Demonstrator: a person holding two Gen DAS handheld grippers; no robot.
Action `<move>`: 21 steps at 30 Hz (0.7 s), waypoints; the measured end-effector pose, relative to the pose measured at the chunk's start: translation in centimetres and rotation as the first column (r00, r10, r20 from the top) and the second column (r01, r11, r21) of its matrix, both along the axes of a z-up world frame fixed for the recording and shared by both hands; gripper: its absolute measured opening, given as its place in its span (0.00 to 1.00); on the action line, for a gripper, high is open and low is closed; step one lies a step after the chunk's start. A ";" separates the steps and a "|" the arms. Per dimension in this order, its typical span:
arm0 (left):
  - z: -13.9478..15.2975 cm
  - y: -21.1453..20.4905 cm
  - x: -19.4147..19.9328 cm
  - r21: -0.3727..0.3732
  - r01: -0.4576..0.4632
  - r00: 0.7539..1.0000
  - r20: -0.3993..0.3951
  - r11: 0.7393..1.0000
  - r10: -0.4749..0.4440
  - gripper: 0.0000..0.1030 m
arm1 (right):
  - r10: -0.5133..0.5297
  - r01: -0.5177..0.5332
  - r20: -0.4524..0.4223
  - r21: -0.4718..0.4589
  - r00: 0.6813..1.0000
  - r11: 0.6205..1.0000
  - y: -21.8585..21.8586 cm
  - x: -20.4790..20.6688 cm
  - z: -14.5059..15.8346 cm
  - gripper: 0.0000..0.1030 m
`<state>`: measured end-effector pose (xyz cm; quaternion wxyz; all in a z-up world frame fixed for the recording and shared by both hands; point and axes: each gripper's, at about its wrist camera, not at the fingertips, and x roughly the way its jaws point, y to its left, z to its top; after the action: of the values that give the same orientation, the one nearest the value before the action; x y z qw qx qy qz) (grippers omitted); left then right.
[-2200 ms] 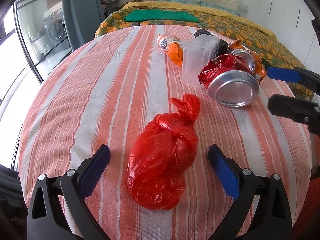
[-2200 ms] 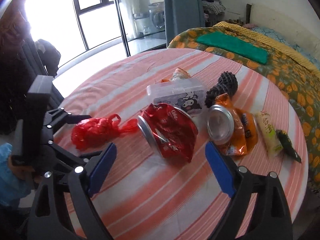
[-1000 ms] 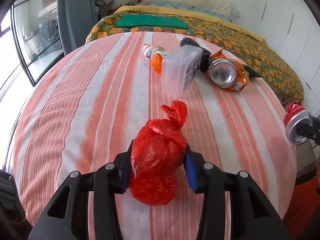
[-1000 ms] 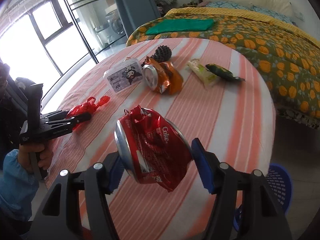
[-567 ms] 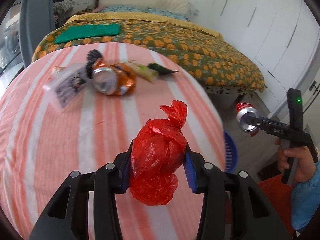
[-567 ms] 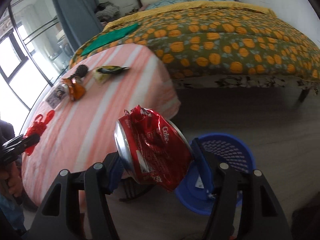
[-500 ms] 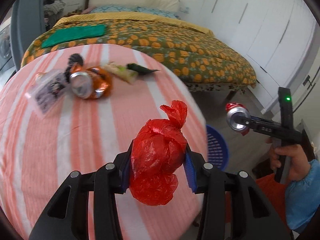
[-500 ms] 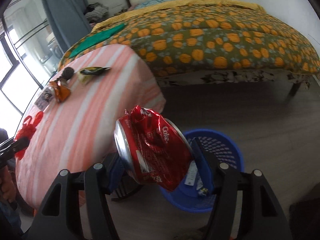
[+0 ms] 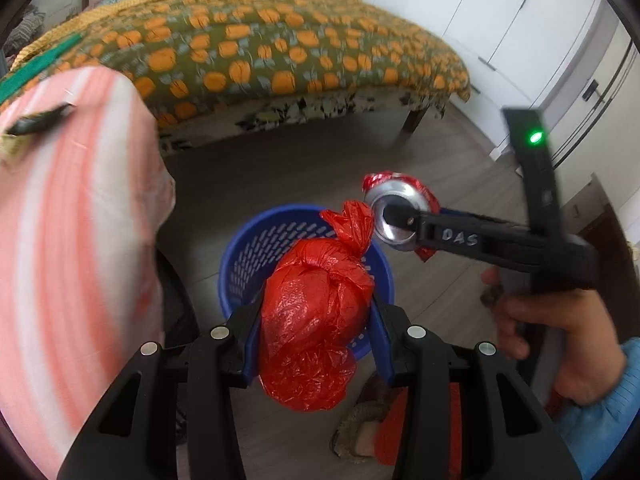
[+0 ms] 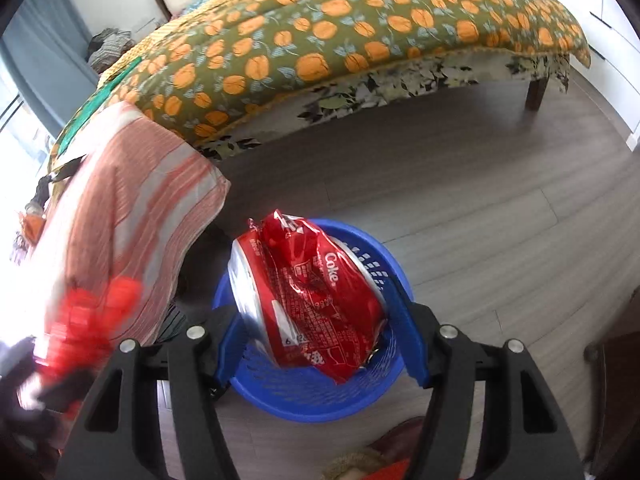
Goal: Collect trash
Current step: 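Carry the bag and can over the blue wastebasket and open both tools, then return both tools to the table above the remaining trash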
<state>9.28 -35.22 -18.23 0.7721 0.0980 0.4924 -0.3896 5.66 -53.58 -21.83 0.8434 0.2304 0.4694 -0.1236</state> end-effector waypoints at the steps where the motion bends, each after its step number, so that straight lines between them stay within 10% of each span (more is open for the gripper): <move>1: -1.2 -1.0 0.3 0.013 -0.005 1.000 -0.008 1.000 0.005 0.42 | -0.006 0.006 -0.002 0.009 1.000 1.000 -0.3 0.1 -0.2 0.61; 6: -4.9 -3.9 1.5 0.045 -0.014 1.000 -0.014 0.999 0.014 0.45 | -0.032 0.032 0.003 0.061 0.999 0.998 -1.8 1.0 -1.3 0.64; 10: -6.5 -5.0 2.7 0.076 -0.040 0.999 -0.004 0.996 0.040 0.68 | -0.051 0.051 0.003 0.081 0.999 0.995 -2.4 1.4 -1.7 0.74; 21: -0.5 -0.7 0.5 -0.043 -0.029 0.996 0.086 0.999 0.032 0.83 | -0.131 0.131 0.087 -0.003 0.988 0.991 -2.0 0.1 1.6 0.84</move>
<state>9.79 -35.93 -18.74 0.8005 0.0913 0.4515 -0.3833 5.73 -55.60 -20.20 0.8540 0.2621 0.4158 -0.1707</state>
